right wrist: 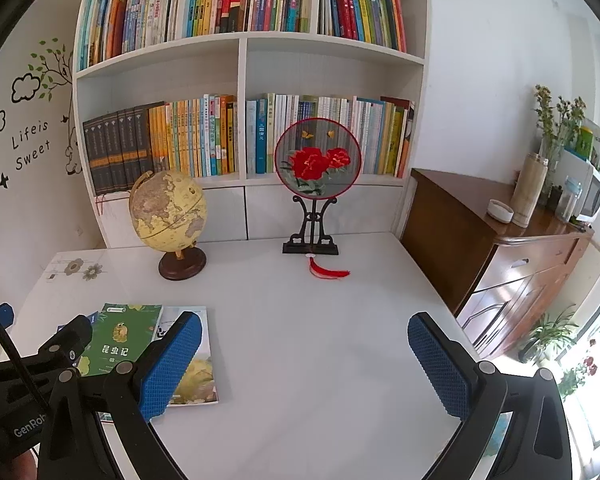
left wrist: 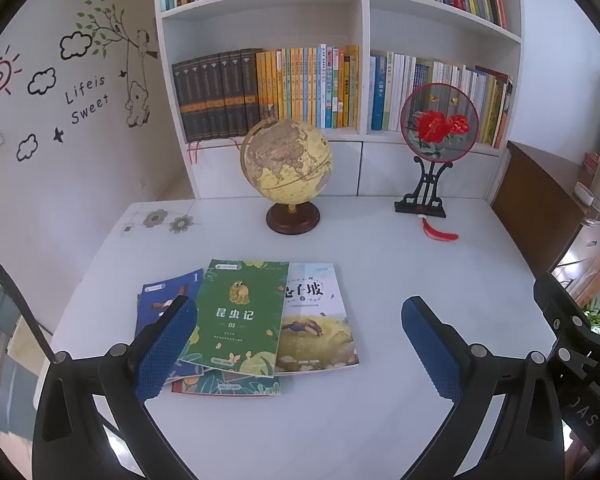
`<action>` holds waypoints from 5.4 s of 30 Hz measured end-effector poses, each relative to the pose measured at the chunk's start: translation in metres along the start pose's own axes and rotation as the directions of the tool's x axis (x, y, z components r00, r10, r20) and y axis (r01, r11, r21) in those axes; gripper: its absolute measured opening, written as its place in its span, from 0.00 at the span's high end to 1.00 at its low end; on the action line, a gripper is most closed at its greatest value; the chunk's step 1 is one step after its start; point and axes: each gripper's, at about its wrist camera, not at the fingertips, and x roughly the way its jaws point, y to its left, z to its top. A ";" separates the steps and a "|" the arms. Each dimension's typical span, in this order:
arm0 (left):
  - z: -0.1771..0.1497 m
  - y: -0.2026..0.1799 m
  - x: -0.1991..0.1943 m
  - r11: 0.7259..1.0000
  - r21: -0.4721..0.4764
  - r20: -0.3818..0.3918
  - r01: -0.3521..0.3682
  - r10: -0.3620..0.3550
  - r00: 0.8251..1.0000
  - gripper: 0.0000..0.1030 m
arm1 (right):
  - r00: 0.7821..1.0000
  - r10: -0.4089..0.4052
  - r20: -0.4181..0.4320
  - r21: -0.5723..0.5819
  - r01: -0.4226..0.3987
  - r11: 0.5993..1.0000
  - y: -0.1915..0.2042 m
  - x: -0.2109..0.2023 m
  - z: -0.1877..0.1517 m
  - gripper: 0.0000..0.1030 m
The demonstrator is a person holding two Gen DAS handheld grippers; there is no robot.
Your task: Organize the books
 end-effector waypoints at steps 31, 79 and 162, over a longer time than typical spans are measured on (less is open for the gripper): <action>0.001 -0.013 0.014 1.000 0.014 -0.028 0.020 -0.020 0.999 0.01 | 1.000 -0.017 -0.027 0.019 0.017 1.000 -0.011 0.012 -0.003 0.00; -0.106 0.159 0.161 1.000 -0.011 -0.244 -0.007 0.004 0.970 0.01 | 0.893 0.269 -0.360 -0.044 -0.304 0.952 0.156 0.153 -0.129 0.00; -0.102 0.199 0.256 0.877 -0.320 -0.311 0.358 -0.454 0.835 0.46 | 0.529 0.752 -0.393 0.442 -0.609 0.659 0.204 0.250 -0.121 0.62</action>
